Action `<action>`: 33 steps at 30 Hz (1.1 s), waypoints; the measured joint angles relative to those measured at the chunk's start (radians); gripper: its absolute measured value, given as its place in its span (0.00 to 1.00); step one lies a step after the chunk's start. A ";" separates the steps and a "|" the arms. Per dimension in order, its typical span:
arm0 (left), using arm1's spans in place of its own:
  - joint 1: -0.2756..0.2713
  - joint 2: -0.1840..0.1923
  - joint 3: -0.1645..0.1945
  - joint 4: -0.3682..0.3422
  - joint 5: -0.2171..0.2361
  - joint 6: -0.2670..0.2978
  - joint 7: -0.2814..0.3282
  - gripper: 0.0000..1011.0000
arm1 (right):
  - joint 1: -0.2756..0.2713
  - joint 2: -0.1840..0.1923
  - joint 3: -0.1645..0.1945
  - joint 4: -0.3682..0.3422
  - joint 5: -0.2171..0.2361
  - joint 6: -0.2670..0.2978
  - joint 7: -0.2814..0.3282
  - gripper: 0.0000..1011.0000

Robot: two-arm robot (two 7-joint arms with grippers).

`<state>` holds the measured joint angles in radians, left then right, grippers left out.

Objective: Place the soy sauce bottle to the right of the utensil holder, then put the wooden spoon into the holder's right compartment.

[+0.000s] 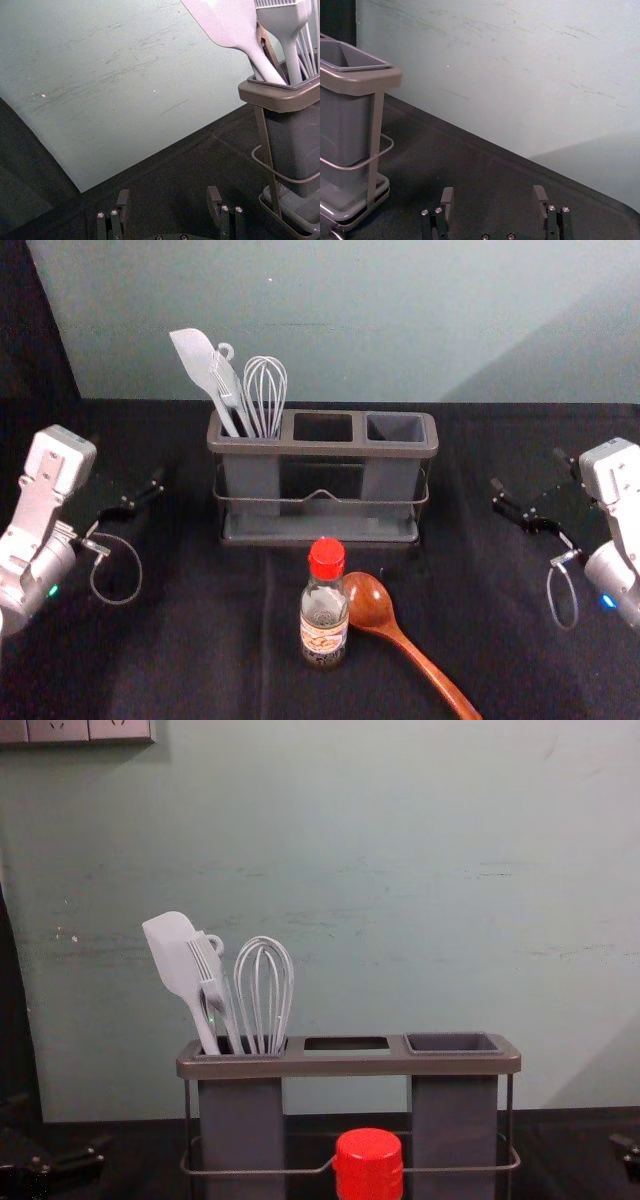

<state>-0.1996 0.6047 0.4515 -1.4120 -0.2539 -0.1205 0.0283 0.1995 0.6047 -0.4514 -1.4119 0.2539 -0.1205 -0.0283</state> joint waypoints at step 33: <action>0.000 0.000 0.000 0.000 0.000 0.000 0.000 0.99 | 0.000 0.000 0.000 0.000 0.000 0.000 0.000 0.99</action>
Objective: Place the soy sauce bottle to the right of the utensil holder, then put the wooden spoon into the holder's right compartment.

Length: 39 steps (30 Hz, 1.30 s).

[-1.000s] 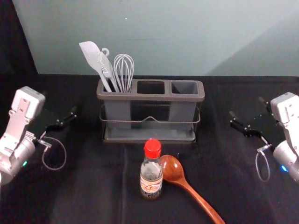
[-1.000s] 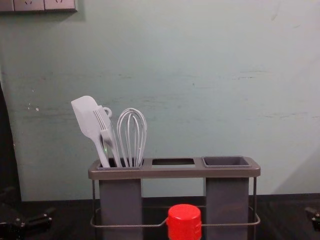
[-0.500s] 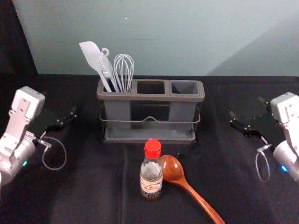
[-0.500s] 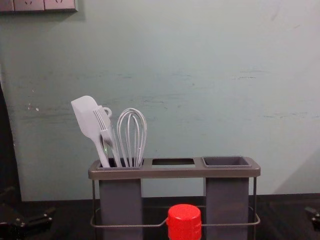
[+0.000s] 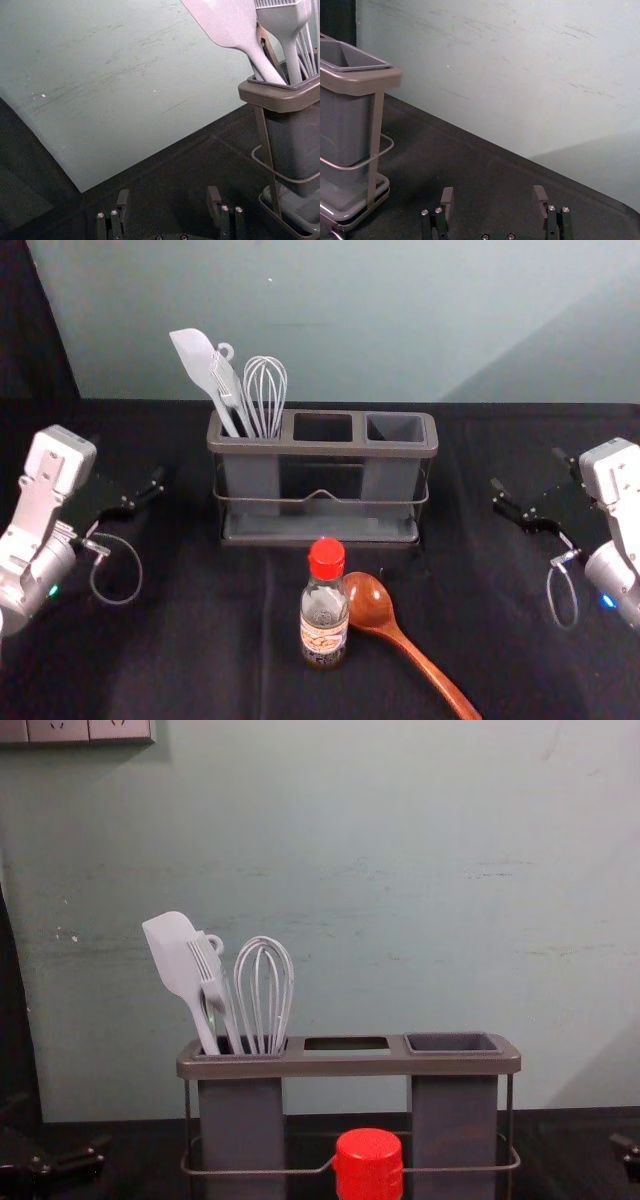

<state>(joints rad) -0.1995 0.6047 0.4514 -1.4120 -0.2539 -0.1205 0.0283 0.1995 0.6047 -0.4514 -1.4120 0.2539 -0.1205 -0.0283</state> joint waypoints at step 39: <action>0.000 0.000 0.000 0.000 0.000 0.000 0.000 0.99 | -0.156 0.066 0.044 -0.199 -0.039 0.052 -0.019 0.99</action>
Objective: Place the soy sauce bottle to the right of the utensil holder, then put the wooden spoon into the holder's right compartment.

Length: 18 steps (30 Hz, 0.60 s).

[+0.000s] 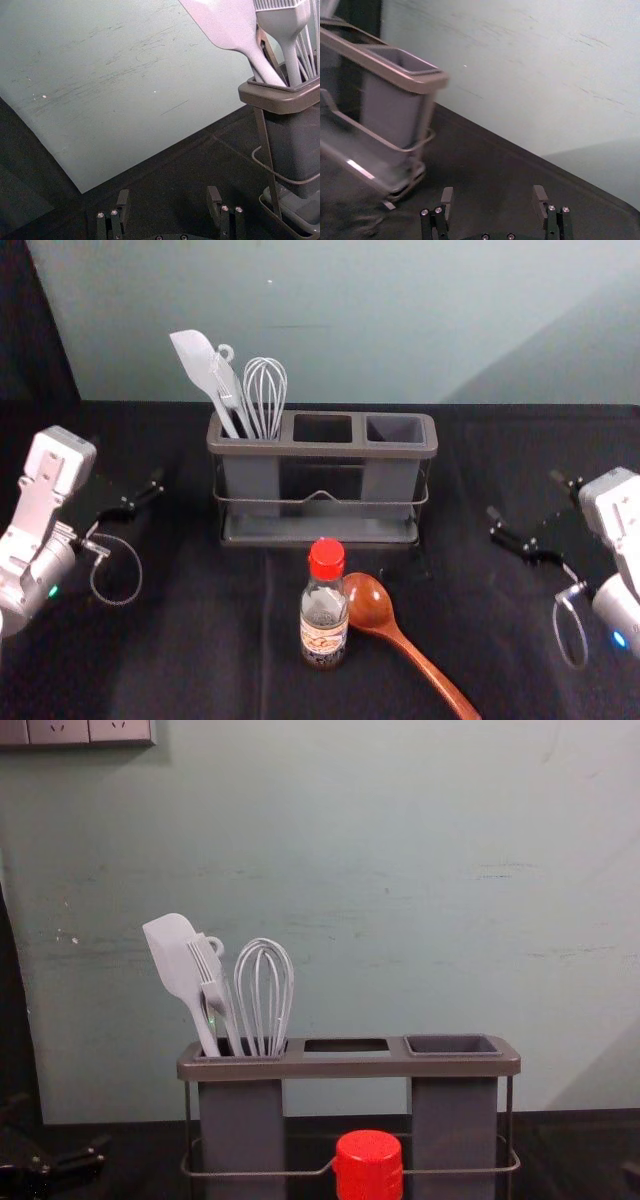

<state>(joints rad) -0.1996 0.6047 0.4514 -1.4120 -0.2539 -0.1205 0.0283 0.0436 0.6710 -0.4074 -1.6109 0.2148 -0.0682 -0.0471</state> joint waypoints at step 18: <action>0.000 0.000 0.000 0.000 0.000 0.000 0.000 0.99 | -0.218 0.019 0.008 -0.242 -0.024 -0.053 0.010 0.99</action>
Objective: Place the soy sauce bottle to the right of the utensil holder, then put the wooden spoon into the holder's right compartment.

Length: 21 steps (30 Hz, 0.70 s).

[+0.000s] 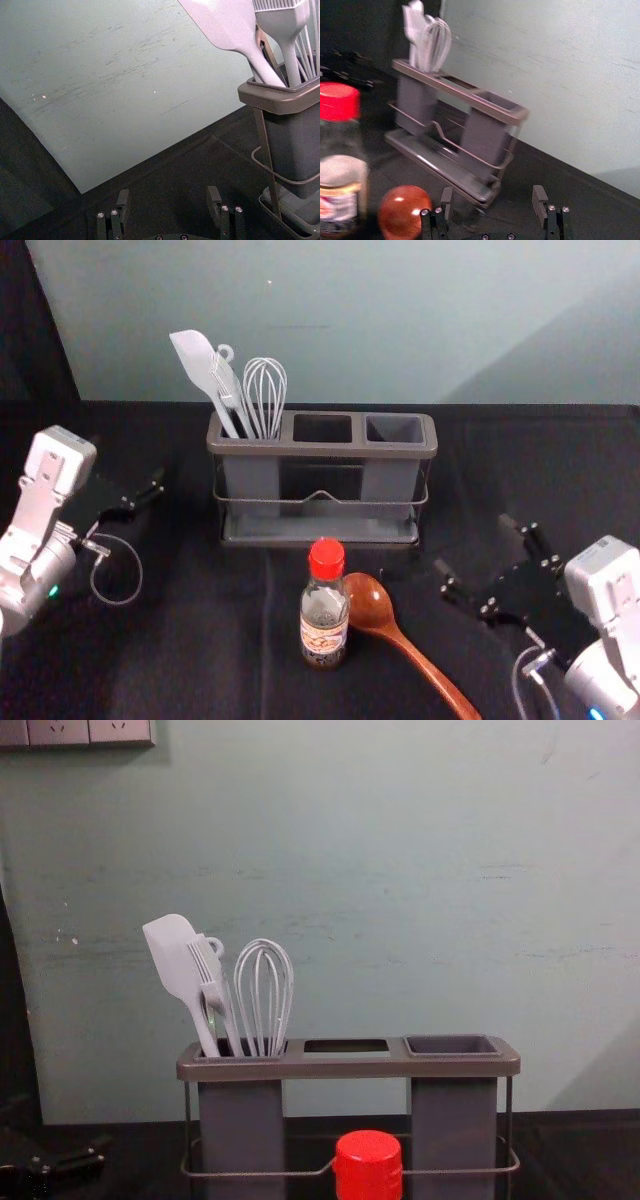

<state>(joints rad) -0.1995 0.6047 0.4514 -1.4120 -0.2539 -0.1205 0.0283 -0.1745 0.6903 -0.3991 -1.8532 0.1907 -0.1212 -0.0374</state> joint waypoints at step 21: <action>0.000 0.000 0.000 0.000 0.000 0.000 0.000 0.99 | -0.009 -0.111 -0.079 -0.061 0.000 -0.037 0.124 0.99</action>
<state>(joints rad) -0.1996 0.6047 0.4514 -1.4120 -0.2539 -0.1205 0.0282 -0.1833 0.5796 -0.4786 -1.9140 0.1907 -0.1582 0.0868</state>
